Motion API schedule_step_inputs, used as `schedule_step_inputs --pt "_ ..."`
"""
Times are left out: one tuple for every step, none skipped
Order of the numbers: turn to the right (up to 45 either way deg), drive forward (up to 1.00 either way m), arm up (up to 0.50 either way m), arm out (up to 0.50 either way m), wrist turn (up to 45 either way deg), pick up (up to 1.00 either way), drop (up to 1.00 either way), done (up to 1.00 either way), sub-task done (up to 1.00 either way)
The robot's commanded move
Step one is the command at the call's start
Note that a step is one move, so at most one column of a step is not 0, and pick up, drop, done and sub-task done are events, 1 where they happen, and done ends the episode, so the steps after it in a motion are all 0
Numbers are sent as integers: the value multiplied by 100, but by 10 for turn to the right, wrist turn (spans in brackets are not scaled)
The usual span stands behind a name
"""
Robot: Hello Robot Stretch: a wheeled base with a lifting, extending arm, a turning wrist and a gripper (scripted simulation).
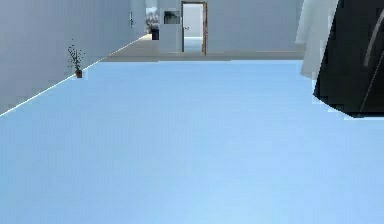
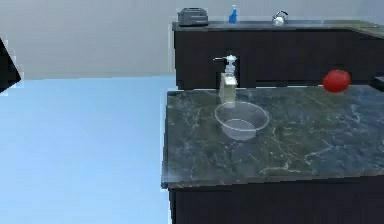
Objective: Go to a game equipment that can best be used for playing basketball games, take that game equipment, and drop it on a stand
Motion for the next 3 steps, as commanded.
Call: schedule_step_inputs --pt "0 100 0 0 0 0 0 0 0" --pt "0 100 0 0 0 0 0 0 0" --pt "0 100 0 0 0 0 0 0 0"
